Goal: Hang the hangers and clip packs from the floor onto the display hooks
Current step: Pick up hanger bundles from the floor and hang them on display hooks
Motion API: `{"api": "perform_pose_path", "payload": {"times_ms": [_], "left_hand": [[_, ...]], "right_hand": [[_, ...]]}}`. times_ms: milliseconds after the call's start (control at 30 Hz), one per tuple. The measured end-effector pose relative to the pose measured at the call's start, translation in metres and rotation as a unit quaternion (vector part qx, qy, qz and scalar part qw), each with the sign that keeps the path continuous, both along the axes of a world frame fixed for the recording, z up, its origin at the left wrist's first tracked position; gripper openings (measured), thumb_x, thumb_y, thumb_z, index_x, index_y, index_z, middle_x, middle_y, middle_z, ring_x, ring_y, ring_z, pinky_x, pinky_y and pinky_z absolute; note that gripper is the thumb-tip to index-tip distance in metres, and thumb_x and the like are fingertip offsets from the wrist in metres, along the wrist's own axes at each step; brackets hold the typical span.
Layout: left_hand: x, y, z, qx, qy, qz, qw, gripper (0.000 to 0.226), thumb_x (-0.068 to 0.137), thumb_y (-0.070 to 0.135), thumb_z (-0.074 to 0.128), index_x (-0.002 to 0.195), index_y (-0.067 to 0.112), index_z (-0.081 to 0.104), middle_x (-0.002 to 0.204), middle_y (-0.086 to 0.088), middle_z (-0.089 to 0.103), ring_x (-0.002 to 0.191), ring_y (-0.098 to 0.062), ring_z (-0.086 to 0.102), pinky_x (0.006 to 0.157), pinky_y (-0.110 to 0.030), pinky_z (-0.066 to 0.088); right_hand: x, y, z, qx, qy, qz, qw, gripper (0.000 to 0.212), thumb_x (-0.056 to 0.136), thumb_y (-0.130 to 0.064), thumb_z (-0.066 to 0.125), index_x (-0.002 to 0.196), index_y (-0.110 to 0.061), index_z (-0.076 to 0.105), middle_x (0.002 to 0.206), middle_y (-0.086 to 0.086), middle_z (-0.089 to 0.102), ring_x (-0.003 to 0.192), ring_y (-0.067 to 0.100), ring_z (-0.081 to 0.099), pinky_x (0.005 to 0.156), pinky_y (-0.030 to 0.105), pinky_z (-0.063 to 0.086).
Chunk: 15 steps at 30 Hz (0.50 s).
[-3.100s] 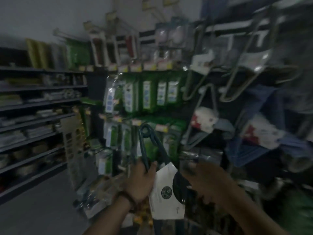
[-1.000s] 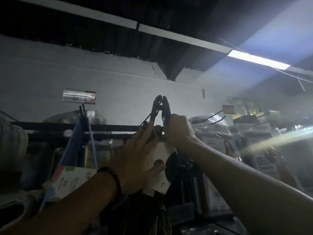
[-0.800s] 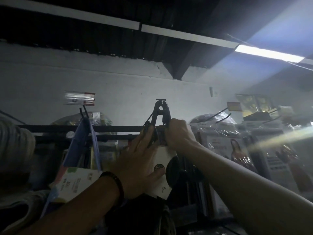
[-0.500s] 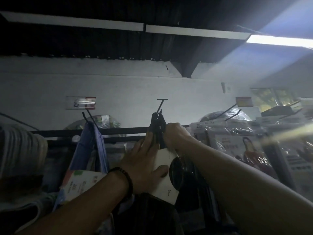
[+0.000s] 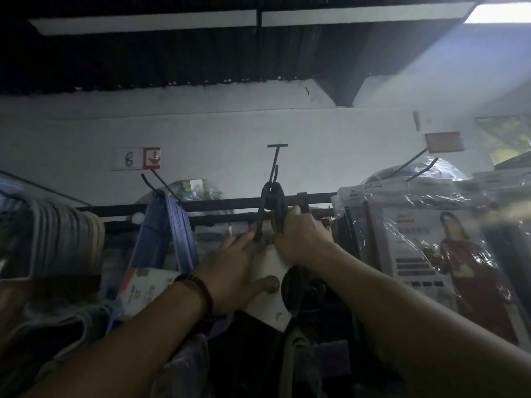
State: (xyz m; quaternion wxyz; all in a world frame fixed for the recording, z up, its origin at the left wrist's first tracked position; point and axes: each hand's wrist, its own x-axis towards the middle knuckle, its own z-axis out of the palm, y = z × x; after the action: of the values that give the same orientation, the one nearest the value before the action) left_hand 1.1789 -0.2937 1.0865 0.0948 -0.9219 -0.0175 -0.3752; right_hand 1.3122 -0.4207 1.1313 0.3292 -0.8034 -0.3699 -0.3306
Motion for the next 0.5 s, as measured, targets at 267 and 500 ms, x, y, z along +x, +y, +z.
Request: {"api": "perform_pose_path", "payload": {"times_ms": [267,500], "left_hand": [[-0.154,-0.014,-0.05,0.093,-0.071,0.186,0.976,0.035,0.086,0.068,0.057,0.102,0.038,0.068,0.104,0.014,0.07,0.101,-0.014,0.066,0.081,-0.034,0.057],[-0.374,0.015,-0.147,-0.114,0.043,0.227,0.966,0.031,0.082,0.08,0.041,0.084,0.052,0.055,0.076,0.029,0.061,0.064,0.006,0.059,0.054,-0.016,0.05]], "right_hand": [[-0.119,-0.034,-0.048,0.013,-0.139,0.004,0.99,0.027,0.098,-0.041,0.049,0.111,-0.017,0.053,0.107,0.012,0.064,0.099,0.034,0.064,0.076,0.043,0.056],[-0.289,0.022,-0.137,-0.038,-0.102,0.233,0.966,0.022,0.101,-0.05,0.054,0.095,-0.029,0.057,0.083,-0.009,0.065,0.072,0.014,0.063,0.065,0.04,0.058]]}}
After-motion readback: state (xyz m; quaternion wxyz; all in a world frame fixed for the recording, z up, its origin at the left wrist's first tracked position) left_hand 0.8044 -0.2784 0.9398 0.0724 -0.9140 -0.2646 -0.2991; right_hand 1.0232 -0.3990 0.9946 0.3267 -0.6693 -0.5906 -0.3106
